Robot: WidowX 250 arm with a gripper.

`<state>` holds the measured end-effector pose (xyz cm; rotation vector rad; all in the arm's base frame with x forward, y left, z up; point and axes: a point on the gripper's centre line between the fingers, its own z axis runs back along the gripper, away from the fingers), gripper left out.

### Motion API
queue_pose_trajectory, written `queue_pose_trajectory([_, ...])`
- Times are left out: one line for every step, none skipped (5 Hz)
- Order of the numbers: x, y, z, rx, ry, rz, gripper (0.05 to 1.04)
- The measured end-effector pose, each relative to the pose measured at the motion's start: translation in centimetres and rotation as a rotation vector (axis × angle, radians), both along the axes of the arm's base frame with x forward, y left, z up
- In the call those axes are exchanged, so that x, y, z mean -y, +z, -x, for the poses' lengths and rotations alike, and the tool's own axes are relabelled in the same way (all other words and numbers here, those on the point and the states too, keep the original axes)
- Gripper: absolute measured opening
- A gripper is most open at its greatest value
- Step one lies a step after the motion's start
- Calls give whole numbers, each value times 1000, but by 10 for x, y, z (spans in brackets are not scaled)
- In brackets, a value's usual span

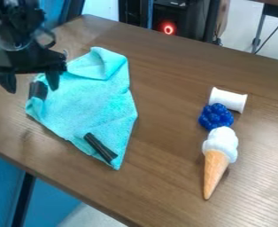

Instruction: Unfold the cloth from bottom left to top right

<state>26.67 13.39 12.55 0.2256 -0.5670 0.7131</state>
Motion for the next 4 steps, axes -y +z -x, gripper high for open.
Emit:
queue_pose_trajectory([-8, -7, -3, -11, 28, 8, 1000])
queue_pose_trajectory([-13, -16, -5, -35, 49, 5, 1000])
queue_pose_trajectory([-17, -23, -6, -53, 59, 1, 1000])
queue_pose_trajectory([-18, -24, -8, -52, 67, 4, 973])
